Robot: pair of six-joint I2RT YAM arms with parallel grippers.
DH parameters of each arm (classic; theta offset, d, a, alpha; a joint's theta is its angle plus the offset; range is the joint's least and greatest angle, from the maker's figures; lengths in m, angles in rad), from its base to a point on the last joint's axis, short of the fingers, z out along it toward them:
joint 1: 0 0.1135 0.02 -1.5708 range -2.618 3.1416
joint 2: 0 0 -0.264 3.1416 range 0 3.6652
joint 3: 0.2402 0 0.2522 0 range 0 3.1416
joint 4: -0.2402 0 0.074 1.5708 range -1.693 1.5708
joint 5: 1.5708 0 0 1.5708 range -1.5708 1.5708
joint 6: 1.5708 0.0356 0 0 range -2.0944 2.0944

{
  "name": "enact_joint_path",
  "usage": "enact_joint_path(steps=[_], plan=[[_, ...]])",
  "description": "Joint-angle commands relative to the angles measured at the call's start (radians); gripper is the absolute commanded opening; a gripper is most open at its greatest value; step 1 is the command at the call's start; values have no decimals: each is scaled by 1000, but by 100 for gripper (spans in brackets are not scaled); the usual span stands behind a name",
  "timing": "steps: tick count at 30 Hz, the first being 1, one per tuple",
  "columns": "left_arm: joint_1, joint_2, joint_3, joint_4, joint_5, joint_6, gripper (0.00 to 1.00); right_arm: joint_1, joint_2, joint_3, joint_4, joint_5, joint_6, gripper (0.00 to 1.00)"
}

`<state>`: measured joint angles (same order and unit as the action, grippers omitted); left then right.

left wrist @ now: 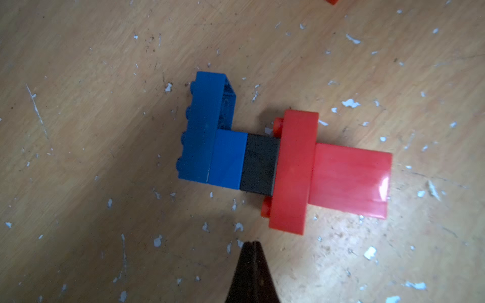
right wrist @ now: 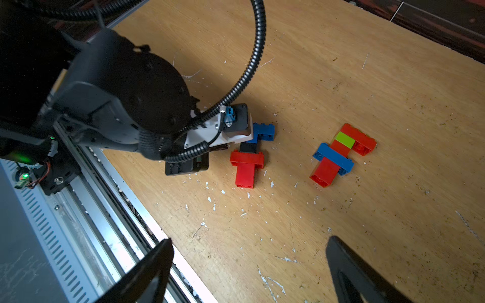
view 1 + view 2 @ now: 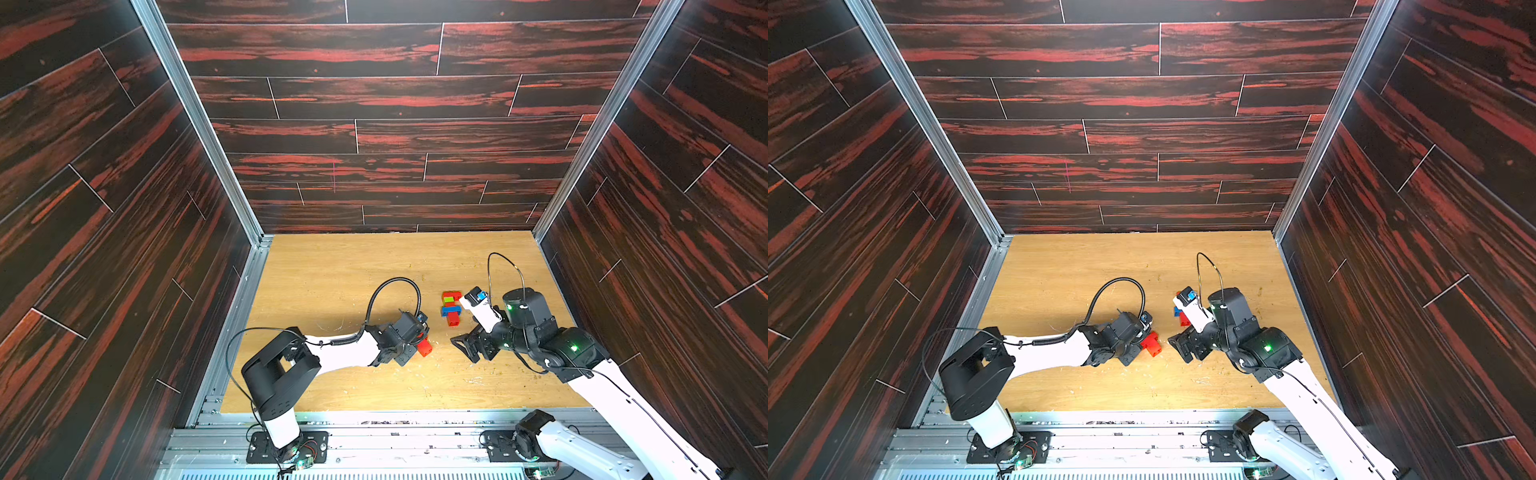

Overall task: Assemble the letter f with lego
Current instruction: Adjust the lego brick at the center of the board.

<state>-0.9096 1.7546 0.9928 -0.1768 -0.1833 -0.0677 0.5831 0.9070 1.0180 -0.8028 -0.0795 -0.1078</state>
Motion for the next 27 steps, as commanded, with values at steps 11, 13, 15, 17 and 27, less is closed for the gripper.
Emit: enact_joint_path(steps=[11, 13, 15, 17, 27], plan=[[56, 86, 80, 33, 21, 34, 0, -2, -8, 22, -11, -11, 13, 94], [59, 99, 94, 33, 32, 40, 0, -2, -7, 17, -9, -9, 13, 94], [62, 114, 107, 33, 42, 49, 0, -3, -5, 15, -6, -9, 14, 94], [63, 132, 123, 31, 43, 59, 0, -2, -3, 14, -4, -9, 14, 94], [75, 176, 171, 22, 60, 79, 0, -2, -1, 10, -4, -2, 11, 94]])
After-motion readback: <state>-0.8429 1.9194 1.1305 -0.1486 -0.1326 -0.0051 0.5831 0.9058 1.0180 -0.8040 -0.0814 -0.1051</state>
